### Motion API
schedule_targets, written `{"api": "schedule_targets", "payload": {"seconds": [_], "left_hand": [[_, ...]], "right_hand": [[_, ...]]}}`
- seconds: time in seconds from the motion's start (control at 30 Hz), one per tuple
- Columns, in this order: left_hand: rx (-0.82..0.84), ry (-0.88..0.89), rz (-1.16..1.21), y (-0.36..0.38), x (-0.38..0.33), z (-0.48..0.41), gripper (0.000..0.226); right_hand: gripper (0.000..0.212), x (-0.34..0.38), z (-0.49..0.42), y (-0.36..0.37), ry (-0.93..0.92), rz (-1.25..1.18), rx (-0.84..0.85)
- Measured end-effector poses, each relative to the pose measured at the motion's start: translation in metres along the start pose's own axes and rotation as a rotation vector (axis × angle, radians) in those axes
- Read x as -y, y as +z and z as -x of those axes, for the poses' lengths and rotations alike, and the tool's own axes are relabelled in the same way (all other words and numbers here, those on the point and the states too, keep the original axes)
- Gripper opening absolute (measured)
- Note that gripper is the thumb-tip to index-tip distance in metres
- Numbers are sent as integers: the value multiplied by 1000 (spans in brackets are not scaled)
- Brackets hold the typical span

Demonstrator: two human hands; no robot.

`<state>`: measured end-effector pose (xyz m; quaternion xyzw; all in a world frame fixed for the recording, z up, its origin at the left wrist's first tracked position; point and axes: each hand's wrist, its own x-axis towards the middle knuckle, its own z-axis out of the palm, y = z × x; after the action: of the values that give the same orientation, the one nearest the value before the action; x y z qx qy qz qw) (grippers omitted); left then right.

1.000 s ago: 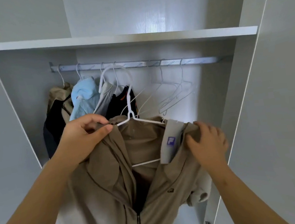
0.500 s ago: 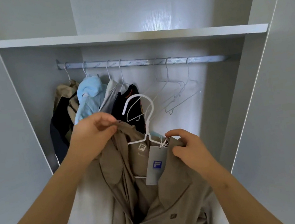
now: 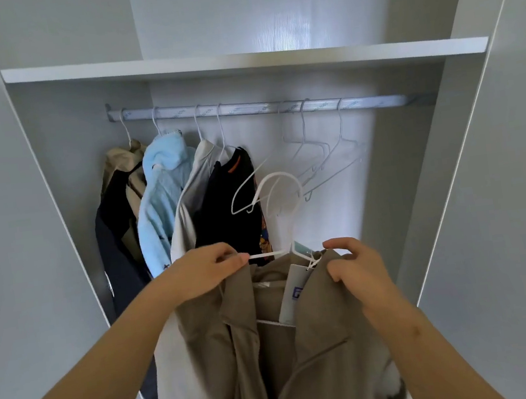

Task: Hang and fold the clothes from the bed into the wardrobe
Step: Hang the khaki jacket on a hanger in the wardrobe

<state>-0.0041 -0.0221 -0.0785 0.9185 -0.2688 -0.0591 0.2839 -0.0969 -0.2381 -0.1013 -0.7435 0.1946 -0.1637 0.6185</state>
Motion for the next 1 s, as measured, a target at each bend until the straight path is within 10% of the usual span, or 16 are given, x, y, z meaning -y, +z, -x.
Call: {"api": "schedule_targets", "payload": {"seconds": [0.37,0.57,0.83,1.0], "left_hand": [[-147,256,614,23,-21,0,26],[-316,2,-135,24,13,-8,44],[-525,-220,251,39,36,-18,82],[-674,-204,110,27,46,-19,50]], "right_hand": [[16,2,-1,12,-248,432,227],[28,-2,-10,-2,-217,351,-34],[28,7,-19,-5,-180,288,-174],[26,6,-22,-8,-164,255,-172]]}}
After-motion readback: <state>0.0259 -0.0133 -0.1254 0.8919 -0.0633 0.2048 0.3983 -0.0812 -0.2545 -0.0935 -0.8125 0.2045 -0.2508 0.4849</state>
